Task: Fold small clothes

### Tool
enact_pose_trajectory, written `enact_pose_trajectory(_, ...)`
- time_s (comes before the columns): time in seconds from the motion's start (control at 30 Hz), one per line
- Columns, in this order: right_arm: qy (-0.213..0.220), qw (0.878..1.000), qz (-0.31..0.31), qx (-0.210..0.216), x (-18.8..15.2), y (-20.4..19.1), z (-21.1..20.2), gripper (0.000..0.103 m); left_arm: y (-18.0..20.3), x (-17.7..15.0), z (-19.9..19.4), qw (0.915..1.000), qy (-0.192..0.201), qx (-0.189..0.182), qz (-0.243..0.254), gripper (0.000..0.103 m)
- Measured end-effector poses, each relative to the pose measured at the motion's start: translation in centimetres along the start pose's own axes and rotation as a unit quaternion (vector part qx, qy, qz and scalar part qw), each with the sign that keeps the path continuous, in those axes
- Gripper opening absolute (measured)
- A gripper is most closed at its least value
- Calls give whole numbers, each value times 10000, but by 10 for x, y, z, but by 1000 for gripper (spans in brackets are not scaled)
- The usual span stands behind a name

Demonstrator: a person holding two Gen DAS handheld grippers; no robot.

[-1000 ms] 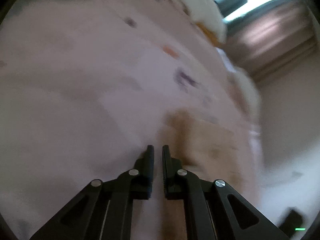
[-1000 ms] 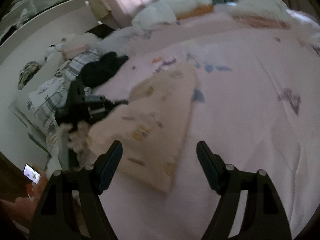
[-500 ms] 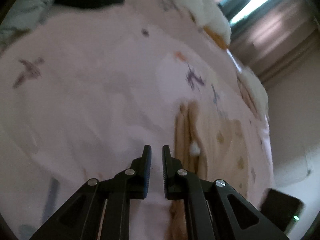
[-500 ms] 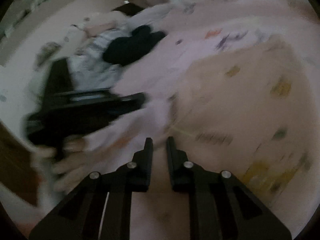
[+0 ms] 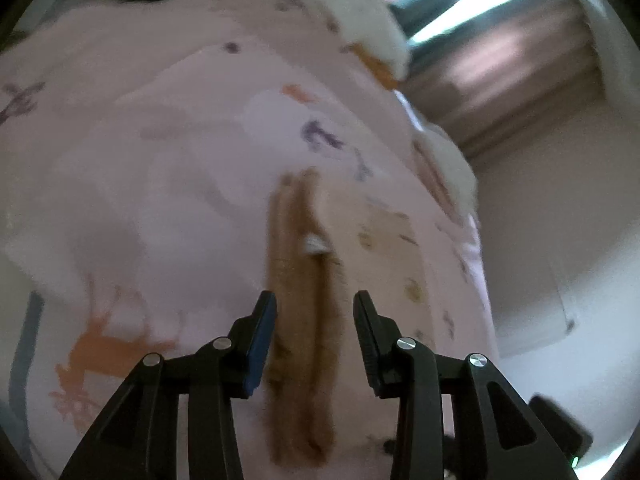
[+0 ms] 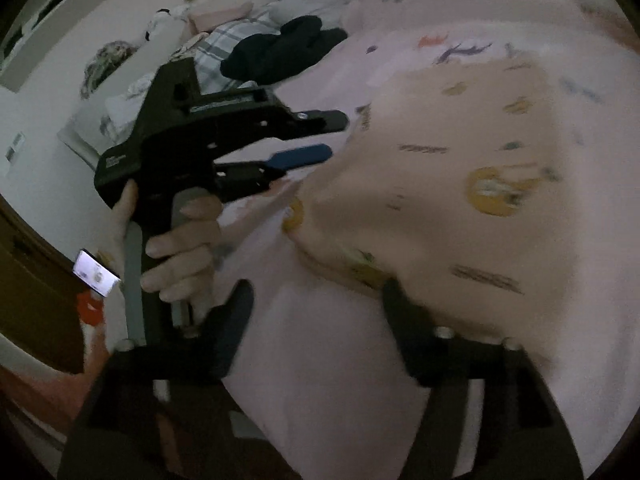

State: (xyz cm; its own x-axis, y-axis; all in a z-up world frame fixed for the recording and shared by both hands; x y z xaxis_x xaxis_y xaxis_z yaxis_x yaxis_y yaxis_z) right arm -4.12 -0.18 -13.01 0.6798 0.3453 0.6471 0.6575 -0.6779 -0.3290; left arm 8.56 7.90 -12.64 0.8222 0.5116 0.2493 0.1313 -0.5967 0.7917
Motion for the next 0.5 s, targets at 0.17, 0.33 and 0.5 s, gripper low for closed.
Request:
enact_pose_trajectory(0.17, 141, 9985, 136, -510, -2, 25, -34, 84, 20, -11, -5, 9988, 22, -390, 309, 72)
enact_pose_trajectory(0.33, 581, 9922, 344, -1051, 12, 55, -68, 103, 27, -22, 1, 9984, -43, -336, 443, 82)
enact_pose_trajectory(0.5, 663, 9828, 1005, -1399, 19, 101, -74, 103, 18, -23, 12, 9990, -246, -190, 328, 82)
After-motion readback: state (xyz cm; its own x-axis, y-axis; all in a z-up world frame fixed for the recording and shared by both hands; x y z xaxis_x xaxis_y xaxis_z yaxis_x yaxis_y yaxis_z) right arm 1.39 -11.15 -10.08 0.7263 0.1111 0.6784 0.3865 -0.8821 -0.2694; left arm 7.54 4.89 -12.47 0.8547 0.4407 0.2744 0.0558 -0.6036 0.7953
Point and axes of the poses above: each gripper's, at about its wrist camera, not at the fingertips, and z roughly the way its jaws point, y to its right, x to its top, the point moved 8 cm from there along z, roughly the way its jaws point, and after that the axes turned 14 degrees about -z, right-handed, at the moved point
